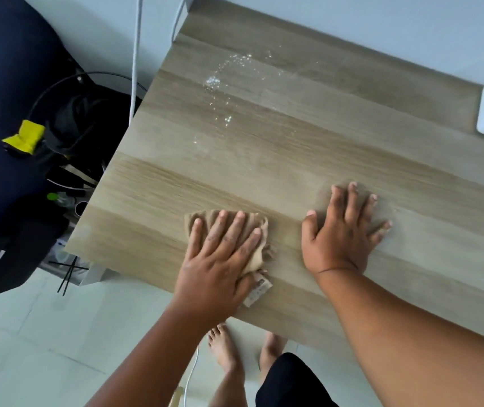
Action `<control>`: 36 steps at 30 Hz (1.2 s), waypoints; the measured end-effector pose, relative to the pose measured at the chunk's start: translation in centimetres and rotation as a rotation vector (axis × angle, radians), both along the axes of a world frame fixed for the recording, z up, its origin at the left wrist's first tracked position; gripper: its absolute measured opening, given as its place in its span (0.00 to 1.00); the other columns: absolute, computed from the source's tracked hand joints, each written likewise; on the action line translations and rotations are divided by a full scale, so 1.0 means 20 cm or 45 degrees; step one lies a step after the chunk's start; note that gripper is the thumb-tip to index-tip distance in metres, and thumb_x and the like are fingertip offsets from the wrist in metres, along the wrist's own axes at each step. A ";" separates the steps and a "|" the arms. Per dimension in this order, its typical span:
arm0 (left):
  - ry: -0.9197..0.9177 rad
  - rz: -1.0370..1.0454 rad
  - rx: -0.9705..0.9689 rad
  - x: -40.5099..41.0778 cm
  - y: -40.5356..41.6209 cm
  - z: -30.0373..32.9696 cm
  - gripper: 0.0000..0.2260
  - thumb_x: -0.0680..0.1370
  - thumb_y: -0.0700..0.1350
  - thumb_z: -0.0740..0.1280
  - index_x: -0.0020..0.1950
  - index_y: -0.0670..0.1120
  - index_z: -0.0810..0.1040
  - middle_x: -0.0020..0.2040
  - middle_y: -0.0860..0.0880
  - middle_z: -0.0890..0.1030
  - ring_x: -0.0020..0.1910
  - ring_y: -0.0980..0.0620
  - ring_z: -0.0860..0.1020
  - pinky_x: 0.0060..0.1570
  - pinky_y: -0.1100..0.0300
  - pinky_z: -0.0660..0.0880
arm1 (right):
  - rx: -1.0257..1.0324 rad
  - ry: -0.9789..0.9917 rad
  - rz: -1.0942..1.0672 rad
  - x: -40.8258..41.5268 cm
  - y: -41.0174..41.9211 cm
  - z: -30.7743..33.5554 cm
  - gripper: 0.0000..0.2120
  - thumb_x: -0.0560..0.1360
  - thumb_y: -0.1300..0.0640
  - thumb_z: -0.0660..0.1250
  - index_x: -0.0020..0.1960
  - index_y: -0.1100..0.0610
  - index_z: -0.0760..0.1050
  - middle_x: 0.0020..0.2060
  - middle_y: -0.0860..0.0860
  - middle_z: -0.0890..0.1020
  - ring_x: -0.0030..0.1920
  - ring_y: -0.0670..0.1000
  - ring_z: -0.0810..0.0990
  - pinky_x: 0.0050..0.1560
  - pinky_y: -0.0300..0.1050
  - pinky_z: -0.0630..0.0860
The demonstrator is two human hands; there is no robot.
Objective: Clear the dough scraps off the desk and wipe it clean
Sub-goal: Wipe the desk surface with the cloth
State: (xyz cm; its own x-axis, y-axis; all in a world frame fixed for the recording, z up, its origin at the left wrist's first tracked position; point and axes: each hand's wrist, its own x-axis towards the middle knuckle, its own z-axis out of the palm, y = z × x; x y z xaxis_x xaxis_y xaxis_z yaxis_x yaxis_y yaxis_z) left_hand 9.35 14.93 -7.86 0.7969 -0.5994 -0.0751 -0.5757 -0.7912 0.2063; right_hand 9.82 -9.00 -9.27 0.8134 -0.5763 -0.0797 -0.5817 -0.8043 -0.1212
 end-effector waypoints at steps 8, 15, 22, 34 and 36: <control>-0.013 0.466 0.129 0.17 0.05 -0.01 0.33 0.80 0.64 0.57 0.83 0.53 0.60 0.84 0.45 0.56 0.83 0.39 0.50 0.77 0.29 0.48 | -0.008 0.002 0.002 0.00 0.00 -0.01 0.33 0.77 0.39 0.52 0.80 0.51 0.61 0.83 0.52 0.56 0.82 0.64 0.49 0.74 0.79 0.46; -0.048 -0.014 0.033 0.08 -0.20 -0.02 0.31 0.81 0.62 0.57 0.83 0.53 0.60 0.84 0.46 0.56 0.84 0.40 0.51 0.74 0.29 0.54 | 0.017 0.033 0.002 0.01 -0.01 -0.01 0.34 0.77 0.38 0.51 0.81 0.50 0.59 0.84 0.50 0.53 0.83 0.62 0.46 0.75 0.79 0.45; -0.054 -0.031 0.015 0.06 0.18 -0.02 0.28 0.83 0.62 0.54 0.82 0.55 0.61 0.84 0.50 0.58 0.83 0.44 0.54 0.76 0.32 0.57 | 0.018 0.045 0.005 0.00 0.00 0.00 0.35 0.77 0.38 0.50 0.81 0.51 0.59 0.84 0.51 0.53 0.83 0.62 0.46 0.75 0.78 0.46; 0.107 0.533 0.080 0.93 0.16 0.02 0.32 0.79 0.63 0.49 0.84 0.57 0.54 0.85 0.49 0.51 0.84 0.43 0.46 0.79 0.34 0.42 | -0.001 0.044 0.005 0.00 0.01 0.01 0.35 0.77 0.39 0.51 0.81 0.52 0.61 0.83 0.52 0.54 0.83 0.63 0.47 0.75 0.78 0.45; 0.097 0.377 0.129 0.94 0.05 0.02 0.32 0.80 0.63 0.49 0.84 0.58 0.54 0.85 0.49 0.50 0.84 0.43 0.45 0.79 0.35 0.40 | 0.003 0.048 0.008 0.00 0.01 0.02 0.35 0.77 0.39 0.51 0.81 0.52 0.61 0.84 0.52 0.54 0.83 0.63 0.47 0.75 0.78 0.45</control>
State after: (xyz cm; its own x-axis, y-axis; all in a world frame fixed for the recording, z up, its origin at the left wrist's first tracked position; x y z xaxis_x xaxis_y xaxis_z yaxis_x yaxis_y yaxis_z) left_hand 28.15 16.02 -7.45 0.9253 -0.3290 -0.1888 -0.3035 -0.9407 0.1515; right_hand 9.84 -8.82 -8.95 0.8132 -0.5711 -0.1118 -0.5810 -0.8076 -0.1007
